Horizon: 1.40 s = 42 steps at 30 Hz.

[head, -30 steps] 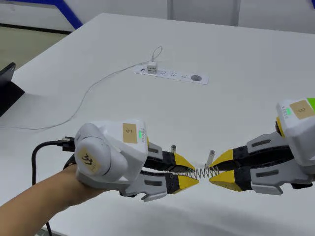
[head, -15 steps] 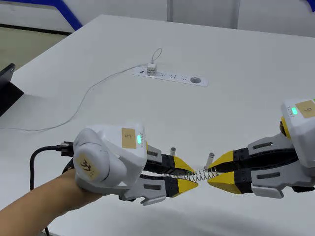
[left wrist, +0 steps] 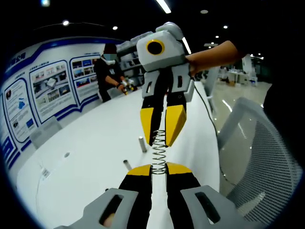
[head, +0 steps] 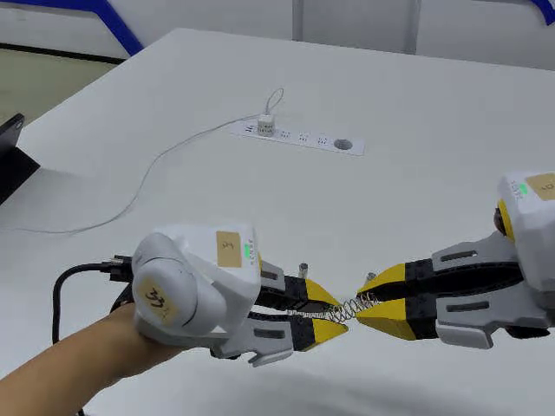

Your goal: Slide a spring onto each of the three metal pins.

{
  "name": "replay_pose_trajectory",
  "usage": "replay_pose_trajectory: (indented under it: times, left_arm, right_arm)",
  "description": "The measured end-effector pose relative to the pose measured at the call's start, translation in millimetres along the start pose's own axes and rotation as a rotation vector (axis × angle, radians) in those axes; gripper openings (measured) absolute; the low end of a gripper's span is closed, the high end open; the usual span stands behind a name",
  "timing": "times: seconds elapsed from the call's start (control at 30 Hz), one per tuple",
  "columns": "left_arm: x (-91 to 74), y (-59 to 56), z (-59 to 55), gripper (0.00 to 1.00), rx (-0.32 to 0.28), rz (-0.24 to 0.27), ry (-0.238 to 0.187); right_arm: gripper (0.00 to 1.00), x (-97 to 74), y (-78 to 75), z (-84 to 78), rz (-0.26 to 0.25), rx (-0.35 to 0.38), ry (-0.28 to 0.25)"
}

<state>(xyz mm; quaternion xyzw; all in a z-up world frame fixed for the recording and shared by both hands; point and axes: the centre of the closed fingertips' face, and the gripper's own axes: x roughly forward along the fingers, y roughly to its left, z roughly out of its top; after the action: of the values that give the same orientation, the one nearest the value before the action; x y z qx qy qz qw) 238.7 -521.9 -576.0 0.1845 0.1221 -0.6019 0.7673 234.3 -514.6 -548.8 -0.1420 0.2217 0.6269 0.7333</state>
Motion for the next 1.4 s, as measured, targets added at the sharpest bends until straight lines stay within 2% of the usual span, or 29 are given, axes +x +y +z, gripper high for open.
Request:
replay_pose_trajectory:
  times: [0.03,0.07,0.13,0.27,0.37,0.57,0.6,0.63,0.8,0.87,0.9,0.93,1.0,1.1,1.13,1.23,1.4]
  left_arm:
    - [-0.4,-1.4,0.7,0.09,-0.036,-0.006,-0.009]
    - [-1.2,-1.6,1.8,0.09,-0.044,-0.01,-0.018]
    - [-1.8,-1.6,2.7,0.09,-0.028,-0.004,-0.021]
    - [-2.1,0.4,1.5,0.09,-0.025,0.004,-0.013]
    - [-3.2,-0.8,1.1,0.1,-0.047,-0.003,-0.02]
    - [-4.1,0.6,0.9,0.1,-0.054,0.01,-0.022]
    - [-4.3,0.0,1.4,0.1,-0.07,0.007,-0.027]
    - [-5.0,0.2,2.1,0.11,-0.112,0.007,-0.038]
    - [-10.8,6.5,10.1,0.12,-0.107,0.039,-0.091]
    - [-12.7,8.6,10.5,0.19,-0.121,0.04,-0.095]
    - [-13.4,8.9,9.8,0.25,-0.149,0.035,-0.101]
    - [-14.1,10.0,8.7,0.32,-0.147,0.038,-0.099]
    - [-16.0,13.4,5.3,0.39,-0.154,0.055,-0.089]
    - [-19.8,18.8,1.6,0.43,-0.17,0.073,-0.085]
    - [-21.3,20.8,-1.1,0.46,-0.202,0.079,-0.076]
    - [-24.1,23.1,-5.1,0.57,-0.225,0.08,-0.073]
    - [-28.9,26.2,-14.9,0.61,-0.243,0.1,-0.049]
  right_arm:
    - [0.11,-0.1,0.8,1.0,0.004,0.003,-0.003]
    - [0.11,-0.6,1.7,5.1,0.01,0.019,-0.023]
    - [0.11,0.1,2.0,10.7,0.014,0.03,-0.046]
    - [0.11,5.4,2.4,15.2,0.008,0.022,-0.045]
    - [0.11,8.1,2.8,18.8,0.012,0.054,-0.048]
    - [0.1,10.0,3.9,20.8,-0.01,0.019,-0.036]
    - [0.1,9.9,4.5,21.1,-0.012,0.009,-0.033]
    - [0.1,9.7,3.8,21.9,-0.018,0.013,-0.033]
    - [0.1,3.9,-2.4,27.8,-0.034,0.014,-0.046]
    - [0.1,1.6,-5.6,29.0,-0.05,0.005,-0.042]
    - [0.1,0.2,-6.7,29.2,-0.051,0.003,-0.04]
    - [0.1,-0.8,-7.5,29.5,-0.054,0.002,-0.039]
    - [0.1,-3.3,-10.2,30.2,-0.065,0.002,-0.039]
    - [0.1,-6.4,-15.1,29.9,-0.085,0.001,-0.036]
    - [0.1,-7.8,-17.7,28.8,-0.094,0.002,-0.031]
    - [0.1,-11.3,-25.3,26.3,-0.114,0.008,-0.022]
    - [0.1,-18.9,-38.3,24.8,-0.152,0.012,-0.017]
